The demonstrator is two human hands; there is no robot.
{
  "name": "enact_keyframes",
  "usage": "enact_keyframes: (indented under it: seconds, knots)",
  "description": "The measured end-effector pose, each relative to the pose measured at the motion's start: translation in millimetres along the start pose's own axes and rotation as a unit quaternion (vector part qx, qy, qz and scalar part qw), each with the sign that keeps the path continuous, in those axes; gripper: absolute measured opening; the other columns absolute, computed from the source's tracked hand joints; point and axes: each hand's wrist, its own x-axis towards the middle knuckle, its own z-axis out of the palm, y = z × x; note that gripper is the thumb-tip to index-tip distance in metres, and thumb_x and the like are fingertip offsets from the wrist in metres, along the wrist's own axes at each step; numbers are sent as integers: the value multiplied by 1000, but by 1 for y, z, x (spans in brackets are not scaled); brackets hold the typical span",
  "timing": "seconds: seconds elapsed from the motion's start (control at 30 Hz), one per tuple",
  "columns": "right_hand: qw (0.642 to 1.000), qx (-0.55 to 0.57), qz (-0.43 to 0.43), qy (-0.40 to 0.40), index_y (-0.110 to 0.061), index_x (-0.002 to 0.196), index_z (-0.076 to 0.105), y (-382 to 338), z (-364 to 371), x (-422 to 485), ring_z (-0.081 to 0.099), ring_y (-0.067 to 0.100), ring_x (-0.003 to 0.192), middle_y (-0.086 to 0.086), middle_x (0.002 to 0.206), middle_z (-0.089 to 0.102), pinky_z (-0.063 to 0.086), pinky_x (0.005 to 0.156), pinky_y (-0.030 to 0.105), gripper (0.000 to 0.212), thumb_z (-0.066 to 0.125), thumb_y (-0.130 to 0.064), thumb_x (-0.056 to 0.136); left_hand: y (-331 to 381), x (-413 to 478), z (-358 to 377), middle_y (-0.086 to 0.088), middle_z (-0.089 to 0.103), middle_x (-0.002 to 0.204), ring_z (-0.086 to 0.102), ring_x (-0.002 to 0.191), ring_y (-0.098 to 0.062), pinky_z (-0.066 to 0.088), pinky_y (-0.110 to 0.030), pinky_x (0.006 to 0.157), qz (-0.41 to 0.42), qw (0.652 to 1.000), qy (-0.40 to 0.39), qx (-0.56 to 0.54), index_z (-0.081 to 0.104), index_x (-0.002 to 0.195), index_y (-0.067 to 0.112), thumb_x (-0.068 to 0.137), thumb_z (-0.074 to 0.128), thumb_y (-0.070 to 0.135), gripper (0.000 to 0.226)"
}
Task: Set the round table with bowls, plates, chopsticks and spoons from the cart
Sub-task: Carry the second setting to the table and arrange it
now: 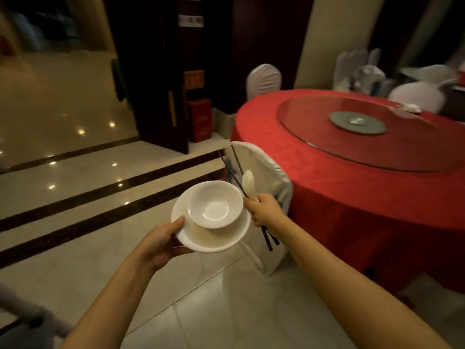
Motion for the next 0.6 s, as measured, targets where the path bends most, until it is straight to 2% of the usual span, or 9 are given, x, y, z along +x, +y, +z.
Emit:
enact_keyframes:
  seconds: [0.13, 0.2, 0.37, 0.5, 0.6]
  knots:
    - [996, 11, 1, 88, -16, 60, 46, 28, -94, -17, 34, 12, 43, 0, 53, 38, 27, 40, 24, 33, 56, -22, 91, -11, 20, 92, -17, 63, 108, 64, 92, -30, 61, -38, 59, -26, 997, -64, 28, 53, 120, 8, 92, 55, 26, 33]
    - [992, -4, 4, 124, -16, 58, 46, 43, -142, -29, 35, 11, 41, 0, 52, 39, 29, 40, 24, 34, 55, -20, 90, -20, 26, 141, -19, 63, 110, 64, 92, -31, 61, -37, 57, -33, 994, -95, 43, 53, 120, 8, 92, 54, 25, 33]
    - [979, -60, 11, 195, -7, 67, 51, 79, -253, -49, 36, 15, 42, 8, 57, 42, 30, 40, 25, 25, 54, -20, 89, -49, 39, 259, -14, 63, 103, 62, 89, -27, 61, -34, 55, -28, 983, -170, 66, 51, 122, 11, 95, 48, 26, 31]
    - [966, -62, 34, 248, -8, 64, 48, 111, -328, -68, 35, 16, 45, 8, 57, 40, 30, 42, 27, 28, 54, -19, 89, -74, 46, 343, -9, 64, 93, 62, 84, -22, 60, -32, 53, -47, 973, -211, 84, 52, 119, 11, 95, 47, 25, 29]
    - [957, -57, 59, 279, -7, 67, 51, 133, -375, -82, 39, 16, 46, 10, 61, 45, 32, 42, 27, 25, 54, -20, 89, -88, 51, 397, -12, 65, 98, 63, 88, -24, 60, -34, 52, -70, 962, -248, 93, 51, 124, 10, 94, 49, 25, 33]
